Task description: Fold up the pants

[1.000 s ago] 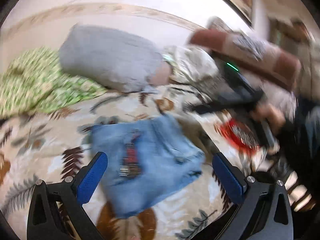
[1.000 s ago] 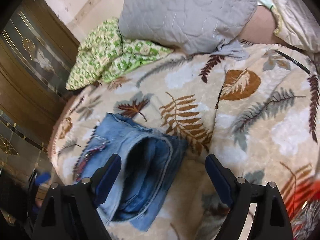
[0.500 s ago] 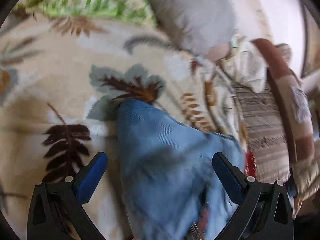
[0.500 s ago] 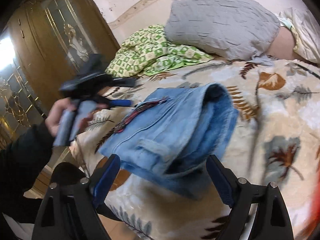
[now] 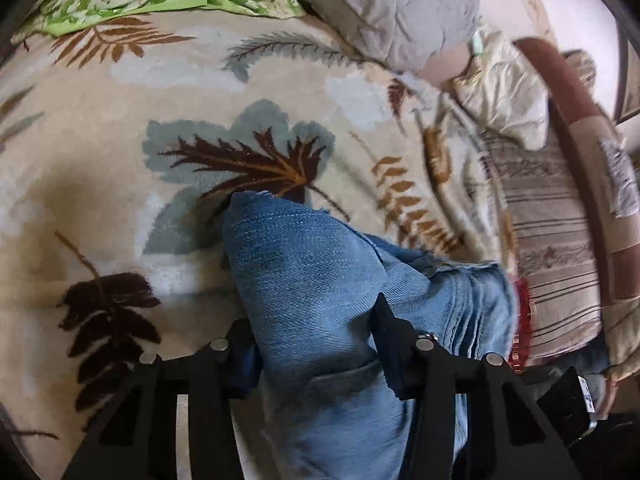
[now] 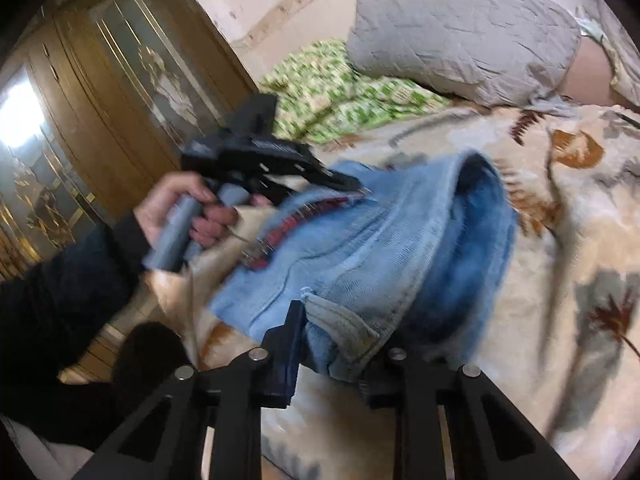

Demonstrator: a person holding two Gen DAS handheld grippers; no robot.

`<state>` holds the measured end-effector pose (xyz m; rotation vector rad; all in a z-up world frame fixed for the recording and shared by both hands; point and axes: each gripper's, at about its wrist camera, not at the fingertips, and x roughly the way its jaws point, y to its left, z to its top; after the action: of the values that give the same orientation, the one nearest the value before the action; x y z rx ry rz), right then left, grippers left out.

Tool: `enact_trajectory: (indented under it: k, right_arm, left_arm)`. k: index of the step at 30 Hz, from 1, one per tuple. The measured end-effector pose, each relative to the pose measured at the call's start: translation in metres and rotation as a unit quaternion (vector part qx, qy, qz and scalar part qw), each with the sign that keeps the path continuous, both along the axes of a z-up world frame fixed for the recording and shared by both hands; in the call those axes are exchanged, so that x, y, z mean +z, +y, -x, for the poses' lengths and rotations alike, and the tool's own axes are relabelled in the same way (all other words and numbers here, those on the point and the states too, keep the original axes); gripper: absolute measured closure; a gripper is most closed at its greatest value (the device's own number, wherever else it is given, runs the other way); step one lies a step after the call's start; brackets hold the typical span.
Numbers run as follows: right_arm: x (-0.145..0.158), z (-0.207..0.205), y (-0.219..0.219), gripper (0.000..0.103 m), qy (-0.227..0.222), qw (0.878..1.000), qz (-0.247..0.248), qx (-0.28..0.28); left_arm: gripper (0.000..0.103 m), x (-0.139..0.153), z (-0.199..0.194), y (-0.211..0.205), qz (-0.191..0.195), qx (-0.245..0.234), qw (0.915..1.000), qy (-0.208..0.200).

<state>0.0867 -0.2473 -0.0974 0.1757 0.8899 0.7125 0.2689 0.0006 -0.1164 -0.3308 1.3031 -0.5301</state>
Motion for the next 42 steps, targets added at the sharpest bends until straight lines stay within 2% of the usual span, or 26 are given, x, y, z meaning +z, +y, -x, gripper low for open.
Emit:
enact_trajectory:
  k: [1,3,6,9,11,12,13,15,17,18,19,21,24,26,27,28,29,30,31,33,34,36,39,42]
  right_arm:
    - [-0.009,0.000,-0.001,0.080,0.003,1.000,0.012,-0.003]
    - [-0.015,0.000,-0.005,0.080,0.005,1.000,0.000,-0.013]
    - [-0.011,0.002,0.006,0.080,-0.015,0.999,0.038,-0.011]
    - [-0.008,0.003,0.006,0.079,-0.015,0.999,0.036,-0.011]
    - [-0.006,0.003,0.000,0.073,-0.008,1.000,0.012,-0.016]
    - [-0.005,0.003,-0.002,0.066,0.000,1.000,0.004,-0.017]
    - [-0.002,0.005,-0.004,0.047,0.005,1.000,-0.002,-0.018]
    - [0.008,0.011,-0.007,0.019,-0.001,1.000,-0.008,-0.022]
    - [0.023,0.019,-0.014,0.018,-0.017,0.999,-0.015,-0.023]
    - [0.028,0.019,-0.017,0.017,-0.019,0.999,-0.017,-0.025]
    - [0.033,0.017,-0.023,0.015,-0.017,0.999,-0.022,-0.033]
    - [0.039,0.011,-0.033,0.013,-0.008,0.998,-0.039,-0.050]
    - [0.039,-0.012,-0.051,0.012,0.031,0.992,-0.085,-0.087]
    - [0.037,-0.030,-0.057,0.012,0.063,0.987,-0.106,-0.107]
    - [0.038,-0.039,-0.057,0.012,0.075,0.985,-0.110,-0.110]
    - [0.037,-0.047,-0.057,0.012,0.086,0.983,-0.113,-0.113]
    - [0.036,-0.053,-0.057,0.012,0.093,0.982,-0.116,-0.117]
    - [0.035,-0.061,-0.056,0.012,0.104,0.980,-0.120,-0.121]
    - [0.035,-0.067,-0.054,0.012,0.113,0.979,-0.123,-0.121]
    - [0.033,-0.080,-0.049,0.012,0.133,0.975,-0.127,-0.122]
    - [0.033,-0.086,-0.045,0.012,0.138,0.975,-0.126,-0.118]
    - [0.032,-0.098,-0.037,0.012,0.150,0.975,-0.118,-0.116]
    - [0.028,-0.114,-0.025,0.012,0.165,0.976,-0.084,-0.113]
    - [0.018,-0.127,-0.016,0.014,0.178,0.976,-0.058,-0.112]
  left_arm:
    - [0.054,-0.002,-0.002,0.000,-0.007,0.001,1.0000,0.000]
    - [0.053,-0.005,-0.005,-0.001,-0.018,0.003,0.9998,0.002]
    - [0.051,-0.010,-0.006,0.002,-0.016,0.003,0.9999,0.004]
    - [0.035,-0.009,-0.004,0.001,-0.016,0.006,0.9998,-0.003]
    - [0.014,-0.006,0.000,0.006,-0.016,0.022,0.9996,-0.010]
    - [0.011,-0.004,0.002,0.010,-0.008,0.029,0.9995,-0.011]
    - [0.007,-0.002,0.005,0.014,0.003,0.031,0.9994,-0.012]
    - [0.003,0.007,0.016,0.025,0.048,0.030,0.9981,-0.024]
    - [0.002,0.024,0.035,0.040,0.073,0.026,0.9954,-0.057]
    - [0.001,0.029,0.042,0.043,0.074,0.022,0.9944,-0.072]
    - [0.000,0.040,0.057,0.048,0.070,0.008,0.9921,-0.104]
    - [0.000,0.053,0.078,0.049,0.055,-0.019,0.9879,-0.144]
    - [0.000,0.064,0.118,0.044,0.001,-0.078,0.9761,-0.203]
    - [0.000,0.065,0.149,0.038,-0.066,-0.124,0.9588,-0.247]
    - [0.000,0.063,0.163,0.035,-0.099,-0.143,0.9471,-0.270]
    - [0.000,0.063,0.171,0.031,-0.121,-0.155,0.9383,-0.285]
    - [0.000,0.060,0.185,0.025,-0.152,-0.174,0.9221,-0.311]
    - [0.000,0.057,0.193,0.021,-0.168,-0.184,0.9111,-0.329]
    - [0.000,0.053,0.205,0.014,-0.187,-0.198,0.8960,-0.351]
    - [0.000,0.048,0.215,0.008,-0.205,-0.212,0.8793,-0.374]
    - [0.000,0.042,0.220,0.002,-0.223,-0.218,0.8670,-0.389]
    - [0.000,0.034,0.224,-0.008,-0.241,-0.232,0.8541,-0.398]
    - [0.000,0.024,0.227,-0.022,-0.271,-0.247,0.8286,-0.423]
    - [0.000,0.014,0.228,-0.037,-0.312,-0.260,0.7968,-0.447]
